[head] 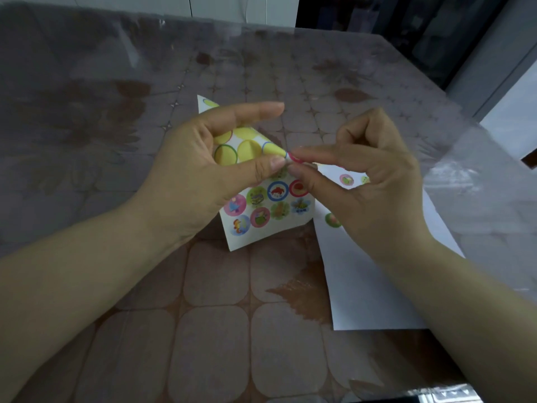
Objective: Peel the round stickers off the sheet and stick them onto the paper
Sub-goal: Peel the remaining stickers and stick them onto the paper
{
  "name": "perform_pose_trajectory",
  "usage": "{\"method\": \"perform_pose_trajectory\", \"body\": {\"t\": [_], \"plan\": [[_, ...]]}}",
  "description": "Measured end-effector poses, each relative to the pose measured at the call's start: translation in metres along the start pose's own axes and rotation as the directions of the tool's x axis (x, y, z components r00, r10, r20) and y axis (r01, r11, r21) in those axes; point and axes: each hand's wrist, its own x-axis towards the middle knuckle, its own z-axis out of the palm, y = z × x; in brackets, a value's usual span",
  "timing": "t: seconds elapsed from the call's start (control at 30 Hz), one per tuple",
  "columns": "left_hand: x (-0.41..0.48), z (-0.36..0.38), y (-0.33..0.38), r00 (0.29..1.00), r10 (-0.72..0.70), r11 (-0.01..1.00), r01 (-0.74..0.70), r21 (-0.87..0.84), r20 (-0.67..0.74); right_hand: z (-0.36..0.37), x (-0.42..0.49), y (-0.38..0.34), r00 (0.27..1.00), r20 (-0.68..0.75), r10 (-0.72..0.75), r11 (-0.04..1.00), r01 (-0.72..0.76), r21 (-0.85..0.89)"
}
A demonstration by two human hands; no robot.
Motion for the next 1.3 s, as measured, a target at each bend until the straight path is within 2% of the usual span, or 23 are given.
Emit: {"method": "perform_pose_trajectory", "body": {"t": [0.27, 0.57, 0.77, 0.97, 1.3], "plan": [[-0.001, -0.001, 0.004, 0.997, 0.071, 0.991, -0.074, 0.111, 0.028, -0.003, 0.003, -0.001, 0.996, 0.003, -0.09, 0.993, 0.09, -0.083], [-0.001, 0.001, 0.003, 0.997, 0.079, 0.994, -0.079, 0.072, -0.003, -0.007, 0.009, -0.002, 0.982, 0.063, 0.18, 0.973, -0.187, 0.133], [0.0, 0.001, 0.002, 0.998, 0.054, 0.998, -0.053, 0.029, -0.022, -0.006, 0.012, -0.005, 0.97, 0.068, 0.232, 0.937, -0.242, 0.251], [0.003, -0.001, -0.004, 0.998, 0.06, 0.998, -0.06, 0.022, -0.027, -0.006, 0.014, -0.007, 0.929, 0.062, 0.364, 0.87, -0.363, 0.333], [0.004, -0.003, -0.007, 0.998, 0.054, 0.997, -0.052, 0.05, -0.04, -0.007, 0.014, -0.008, 0.915, 0.172, 0.364, 0.822, -0.402, 0.402]]}}
